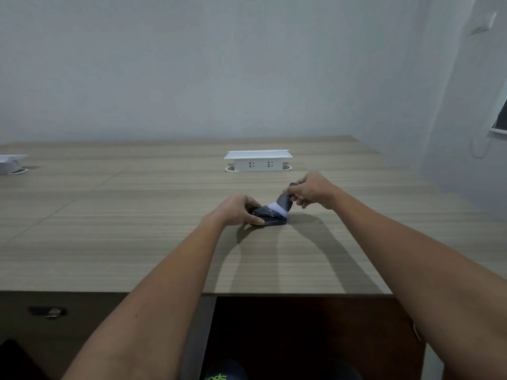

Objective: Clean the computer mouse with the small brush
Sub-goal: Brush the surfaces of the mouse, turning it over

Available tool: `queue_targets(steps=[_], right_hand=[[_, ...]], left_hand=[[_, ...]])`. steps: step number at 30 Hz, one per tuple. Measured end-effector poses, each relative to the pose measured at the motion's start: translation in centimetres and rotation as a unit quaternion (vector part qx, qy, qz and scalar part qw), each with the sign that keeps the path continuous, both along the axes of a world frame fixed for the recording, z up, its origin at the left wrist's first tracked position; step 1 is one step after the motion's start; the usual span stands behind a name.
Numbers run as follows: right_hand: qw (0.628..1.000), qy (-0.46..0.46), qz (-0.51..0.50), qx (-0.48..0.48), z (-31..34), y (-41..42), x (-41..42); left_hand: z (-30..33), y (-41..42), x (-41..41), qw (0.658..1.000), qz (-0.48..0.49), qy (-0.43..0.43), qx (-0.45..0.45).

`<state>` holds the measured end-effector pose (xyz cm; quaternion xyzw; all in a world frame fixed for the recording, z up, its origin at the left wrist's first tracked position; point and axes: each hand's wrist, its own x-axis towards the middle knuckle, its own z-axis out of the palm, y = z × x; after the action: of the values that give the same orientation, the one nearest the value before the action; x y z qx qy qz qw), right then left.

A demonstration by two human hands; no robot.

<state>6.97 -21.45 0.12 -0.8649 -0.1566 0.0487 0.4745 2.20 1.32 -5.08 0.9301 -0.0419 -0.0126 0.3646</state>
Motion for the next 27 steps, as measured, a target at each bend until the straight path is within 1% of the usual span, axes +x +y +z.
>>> queue_targets(steps=[1, 2, 4, 6, 7, 8, 10, 11, 12, 14, 16, 17, 18, 20, 21, 22, 25, 26, 27], right_hand=[[0.999, -0.011, -0.016, -0.032, -0.03, 0.04, 0.03], [0.998, -0.025, -0.035, -0.044, -0.07, 0.12, 0.20], [0.999, -0.033, -0.039, -0.009, -0.04, 0.25, 0.27], [0.999, -0.012, 0.002, 0.043, 0.17, 0.38, -0.06], [0.999, -0.008, 0.022, 0.036, 0.13, 0.41, -0.16], [1.000, -0.017, 0.025, -0.002, 0.08, 0.44, -0.15], [0.990, -0.068, 0.006, -0.122, -0.01, 0.26, 0.14], [0.984, -0.091, -0.007, -0.156, 0.01, 0.14, 0.27], [0.982, -0.103, -0.011, -0.156, 0.01, 0.02, 0.36], [0.991, -0.097, 0.012, -0.090, 0.00, -0.17, 0.09], [0.997, -0.062, 0.042, -0.009, -0.03, -0.33, -0.42], [0.998, -0.047, 0.048, 0.001, -0.14, -0.36, -0.51], [0.998, -0.043, 0.045, -0.016, -0.29, -0.40, -0.46], [0.993, -0.068, 0.025, -0.093, -0.48, -0.51, -0.12], [0.991, -0.080, 0.013, -0.107, -0.50, -0.52, 0.03], [0.992, -0.087, 0.008, -0.094, -0.49, -0.48, 0.05], [0.998, -0.058, 0.034, 0.009, -0.37, -0.36, -0.29], [0.998, -0.048, 0.045, 0.009, -0.39, -0.35, -0.40], [0.998, -0.050, 0.044, -0.019, -0.51, -0.41, -0.37]], left_hand=[[-0.05, 0.00, 0.03, 1.000, 0.000, 0.000, 0.000], [-0.04, -0.04, -0.01, 1.000, 0.002, -0.002, 0.003], [0.06, -0.18, -0.12, 1.000, 0.006, -0.006, 0.005], [0.11, -0.31, -0.27, 1.000, 0.010, -0.011, 0.007], [0.11, -0.35, -0.28, 1.000, 0.014, -0.013, 0.009], [0.14, -0.39, -0.32, 1.000, 0.017, -0.013, 0.012], [0.12, -0.42, -0.23, 0.999, 0.021, -0.017, 0.021], [0.09, -0.47, -0.21, 0.999, 0.024, -0.018, 0.024], [0.11, -0.55, -0.22, 0.999, 0.028, -0.019, 0.025], [0.12, -0.66, -0.26, 0.999, 0.032, -0.023, 0.028], [0.13, -0.77, -0.35, 0.998, 0.037, -0.028, 0.034], [0.11, -0.80, -0.35, 0.998, 0.039, -0.030, 0.037], [0.10, -0.83, -0.34, 0.998, 0.040, -0.033, 0.040], [0.10, -0.89, -0.29, 0.998, 0.035, -0.034, 0.043], [0.10, -0.93, -0.30, 0.998, 0.035, -0.033, 0.044], [0.11, -0.97, -0.32, 0.998, 0.037, -0.034, 0.046], [0.07, -0.95, -0.32, 0.997, 0.040, -0.038, 0.051], [0.09, -0.96, -0.35, 0.997, 0.040, -0.040, 0.056], [0.10, -0.98, -0.34, 0.997, 0.039, -0.041, 0.057]])
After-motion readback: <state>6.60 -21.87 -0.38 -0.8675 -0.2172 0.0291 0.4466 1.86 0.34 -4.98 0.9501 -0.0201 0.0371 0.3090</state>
